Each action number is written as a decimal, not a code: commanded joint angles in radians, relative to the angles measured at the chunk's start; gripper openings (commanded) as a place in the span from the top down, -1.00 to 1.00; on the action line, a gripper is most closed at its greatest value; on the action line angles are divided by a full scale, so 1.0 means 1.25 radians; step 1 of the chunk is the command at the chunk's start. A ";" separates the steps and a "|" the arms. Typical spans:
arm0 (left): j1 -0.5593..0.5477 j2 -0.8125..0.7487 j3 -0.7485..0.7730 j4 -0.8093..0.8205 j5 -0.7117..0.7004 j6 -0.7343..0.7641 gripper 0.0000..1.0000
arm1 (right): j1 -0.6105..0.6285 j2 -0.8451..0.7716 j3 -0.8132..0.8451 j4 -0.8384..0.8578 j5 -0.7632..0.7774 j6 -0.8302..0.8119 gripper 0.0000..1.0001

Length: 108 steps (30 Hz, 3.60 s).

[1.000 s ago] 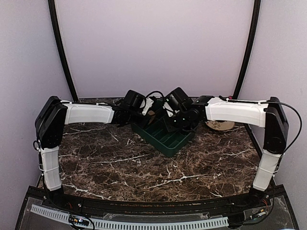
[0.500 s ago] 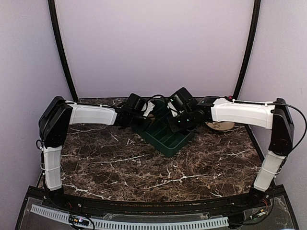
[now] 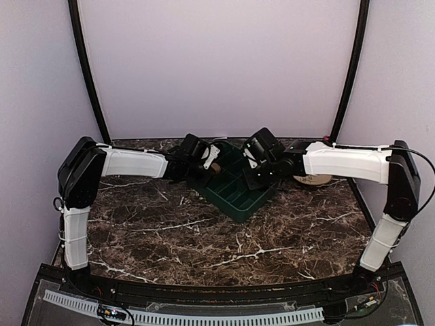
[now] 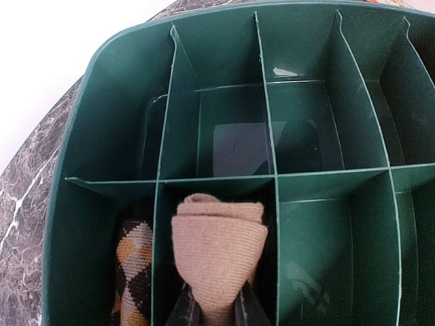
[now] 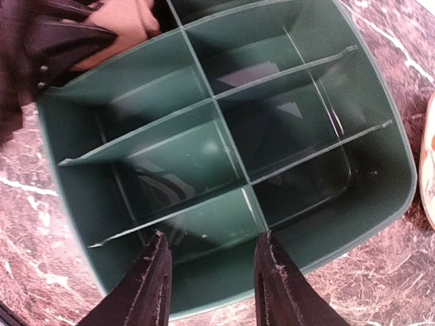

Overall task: Roll the socks
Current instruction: Place the sock in the storage box, then reset both arms

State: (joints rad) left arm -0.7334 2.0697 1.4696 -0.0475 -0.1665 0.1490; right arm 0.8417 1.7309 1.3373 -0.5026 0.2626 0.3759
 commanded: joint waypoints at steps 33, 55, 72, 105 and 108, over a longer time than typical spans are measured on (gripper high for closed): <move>0.035 0.145 0.239 -0.381 0.140 -0.069 1.00 | -0.029 -0.031 0.002 0.025 0.012 -0.008 0.20; 0.045 0.287 0.475 -0.613 0.147 -0.069 0.94 | -0.038 -0.023 -0.002 0.028 0.000 -0.014 0.19; 0.047 0.256 0.527 -0.642 0.135 -0.068 0.24 | -0.040 -0.030 0.000 0.023 -0.001 -0.014 0.19; 0.127 -0.472 -0.215 0.021 -0.072 -0.198 -0.10 | -0.076 -0.161 -0.105 0.211 0.223 -0.028 0.03; 0.138 -0.571 -0.351 0.093 -0.144 -0.195 -0.15 | -0.093 -0.238 -0.202 0.308 0.324 -0.042 -0.07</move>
State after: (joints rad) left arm -0.5854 1.4910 1.2037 -0.1757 -0.2096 -0.0639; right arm 0.7574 1.5455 1.1992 -0.3016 0.4629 0.3450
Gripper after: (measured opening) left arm 0.561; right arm 0.514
